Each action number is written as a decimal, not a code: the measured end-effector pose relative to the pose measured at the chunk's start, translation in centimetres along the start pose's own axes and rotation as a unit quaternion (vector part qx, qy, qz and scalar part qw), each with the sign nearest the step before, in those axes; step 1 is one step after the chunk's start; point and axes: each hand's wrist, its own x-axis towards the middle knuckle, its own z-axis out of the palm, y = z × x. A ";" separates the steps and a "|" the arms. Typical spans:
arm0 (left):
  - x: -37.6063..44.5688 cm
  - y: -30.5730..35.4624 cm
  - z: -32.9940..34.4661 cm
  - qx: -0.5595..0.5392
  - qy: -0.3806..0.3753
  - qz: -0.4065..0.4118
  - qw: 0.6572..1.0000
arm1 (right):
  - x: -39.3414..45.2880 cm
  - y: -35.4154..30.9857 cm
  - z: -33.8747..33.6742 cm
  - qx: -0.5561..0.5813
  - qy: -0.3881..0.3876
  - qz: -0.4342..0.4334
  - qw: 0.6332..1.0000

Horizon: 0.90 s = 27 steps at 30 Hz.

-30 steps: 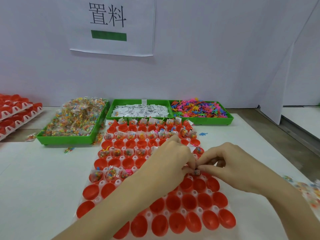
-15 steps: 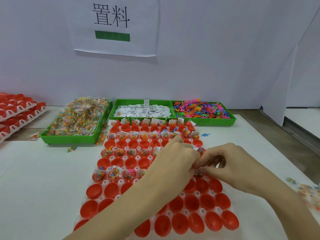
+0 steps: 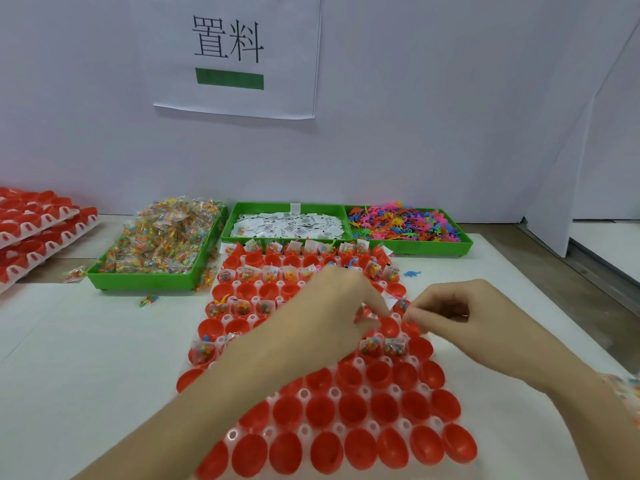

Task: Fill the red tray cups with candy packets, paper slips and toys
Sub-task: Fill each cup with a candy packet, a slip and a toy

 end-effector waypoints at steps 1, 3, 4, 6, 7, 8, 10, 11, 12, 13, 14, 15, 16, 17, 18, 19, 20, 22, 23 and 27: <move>0.0 -0.3 -1.3 -0.014 0.018 0.003 1.000 | 0.1 0.2 -0.2 0.003 0.018 0.002 1.000; 0.1 -1.8 -3.8 -0.016 0.101 -0.004 0.995 | 0.4 0.6 -0.3 -0.009 0.054 0.006 0.998; -0.2 -2.8 -4.9 -0.008 0.145 -0.013 0.989 | 0.5 0.8 -0.2 -0.017 0.066 0.006 0.998; -1.0 -5.7 -6.8 0.035 0.208 -0.048 0.976 | 0.8 1.1 0.1 -0.034 0.072 -0.001 0.997; -1.6 -7.2 -7.6 0.070 0.231 -0.067 0.968 | 0.8 1.1 0.4 -0.041 0.070 -0.006 0.997; -2.4 -9.2 -8.1 0.104 0.244 -0.094 0.959 | 0.9 1.2 0.8 -0.048 0.068 -0.010 0.996; -4.2 -13.0 -8.1 0.173 0.245 -0.159 0.941 | 1.0 1.3 1.6 -0.065 0.067 -0.018 0.995; -5.2 -14.7 -7.8 0.205 0.237 -0.190 0.931 | 1.0 1.3 1.9 -0.075 0.063 -0.022 0.995; -6.3 -16.2 -7.3 0.231 0.232 -0.213 0.921 | 1.0 1.3 2.3 -0.082 0.059 -0.025 0.995; -7.3 -17.5 -6.7 0.251 0.230 -0.229 0.912 | 1.0 1.2 2.5 -0.089 0.056 -0.026 0.994; -8.2 -18.6 -6.2 0.267 0.230 -0.235 0.906 | 1.0 1.2 2.8 -0.098 0.053 -0.026 0.993; -8.9 -19.4 -5.7 0.276 0.234 -0.238 0.902 | 1.1 1.2 2.9 -0.106 0.052 -0.026 0.993; -9.4 -20.1 -5.4 0.281 0.240 -0.235 0.899 | 1.1 1.2 3.1 -0.113 0.051 -0.026 0.992; -9.6 -20.4 -5.1 0.283 0.244 -0.231 0.898 | 1.2 1.3 3.2 -0.117 0.051 -0.027 0.991; -9.7 -20.6 -5.0 0.287 0.248 -0.226 0.897 | 1.3 1.2 3.2 -0.119 0.049 -0.028 0.991; -9.7 -20.7 -5.0 0.290 0.248 -0.221 0.897 | 1.3 1.2 3.2 -0.117 0.047 -0.028 0.992; -9.6 -20.9 -5.0 0.292 0.251 -0.211 0.898 | 1.3 1.3 3.2 -0.111 0.048 -0.028 0.992; -9.6 -21.1 -5.4 0.285 0.255 -0.179 0.907 | 1.3 1.4 3.1 -0.090 0.050 -0.028 0.994; -9.6 -21.1 -5.6 0.278 0.257 -0.164 0.911 | 1.3 1.4 3.1 -0.076 0.055 -0.028 0.995; -9.9 -20.9 -6.1 0.242 0.293 -0.137 0.915 | 1.6 1.5 2.5 -0.040 0.096 -0.028 0.994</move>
